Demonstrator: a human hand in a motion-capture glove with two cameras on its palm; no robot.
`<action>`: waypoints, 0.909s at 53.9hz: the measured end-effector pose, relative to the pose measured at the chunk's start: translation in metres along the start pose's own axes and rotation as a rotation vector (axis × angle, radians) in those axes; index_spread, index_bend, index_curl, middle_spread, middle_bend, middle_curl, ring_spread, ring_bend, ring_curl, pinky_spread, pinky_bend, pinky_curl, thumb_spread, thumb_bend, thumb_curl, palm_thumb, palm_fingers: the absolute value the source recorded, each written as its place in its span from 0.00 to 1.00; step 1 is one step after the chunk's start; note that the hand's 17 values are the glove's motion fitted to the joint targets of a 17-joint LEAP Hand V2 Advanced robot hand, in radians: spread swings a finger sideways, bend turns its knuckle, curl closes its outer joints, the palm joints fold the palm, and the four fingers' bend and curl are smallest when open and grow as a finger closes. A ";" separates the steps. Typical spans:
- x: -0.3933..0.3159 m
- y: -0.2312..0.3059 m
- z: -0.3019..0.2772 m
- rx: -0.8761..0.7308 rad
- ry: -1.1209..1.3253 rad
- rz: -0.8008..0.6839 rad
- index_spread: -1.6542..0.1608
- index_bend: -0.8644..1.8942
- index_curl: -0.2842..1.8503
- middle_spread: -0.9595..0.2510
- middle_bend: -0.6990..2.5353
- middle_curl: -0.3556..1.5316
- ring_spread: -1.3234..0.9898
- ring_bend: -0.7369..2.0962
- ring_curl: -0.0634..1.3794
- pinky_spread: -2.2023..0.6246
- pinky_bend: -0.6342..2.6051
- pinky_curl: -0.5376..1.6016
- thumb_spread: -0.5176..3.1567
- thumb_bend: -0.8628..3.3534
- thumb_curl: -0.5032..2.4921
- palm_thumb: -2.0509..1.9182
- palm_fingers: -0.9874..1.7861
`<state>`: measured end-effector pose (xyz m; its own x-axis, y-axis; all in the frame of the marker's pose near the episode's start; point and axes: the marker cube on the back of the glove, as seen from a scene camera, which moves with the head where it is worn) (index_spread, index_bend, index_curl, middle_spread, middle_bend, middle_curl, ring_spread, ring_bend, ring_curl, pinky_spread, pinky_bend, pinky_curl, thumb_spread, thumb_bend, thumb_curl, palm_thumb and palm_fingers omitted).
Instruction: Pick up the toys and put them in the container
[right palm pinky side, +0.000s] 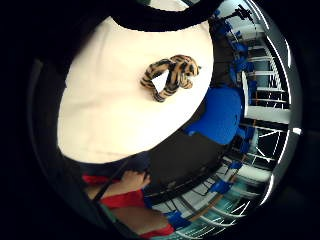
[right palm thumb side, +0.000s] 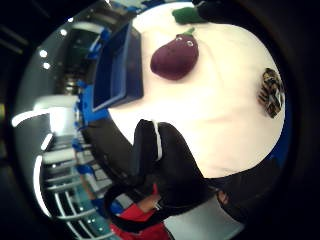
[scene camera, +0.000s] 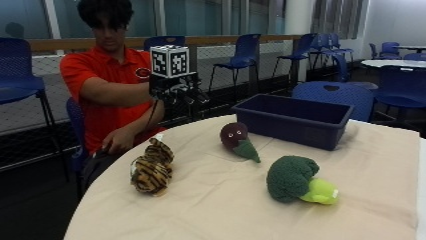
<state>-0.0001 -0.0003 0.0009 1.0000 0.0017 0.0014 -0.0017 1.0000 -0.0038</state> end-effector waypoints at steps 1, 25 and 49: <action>0.000 0.000 0.000 -0.001 -0.001 0.000 0.83 0.39 0.16 0.75 0.27 0.21 0.57 0.30 0.04 0.78 0.32 0.29 0.26 0.20 0.17 0.51 0.38; 0.025 -0.015 0.013 -0.004 -0.025 0.016 0.73 0.40 0.24 0.70 0.28 0.30 0.56 0.32 0.07 0.79 0.35 0.36 0.46 0.19 0.20 0.50 0.34; 0.144 -0.069 0.035 0.007 0.090 0.221 0.71 0.38 0.27 0.71 0.26 0.32 0.57 0.31 0.09 0.82 0.44 0.41 0.43 0.18 0.22 0.48 0.33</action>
<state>0.1444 -0.0689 0.0368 0.9713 0.2208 -0.0880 -0.2206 0.9753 0.0124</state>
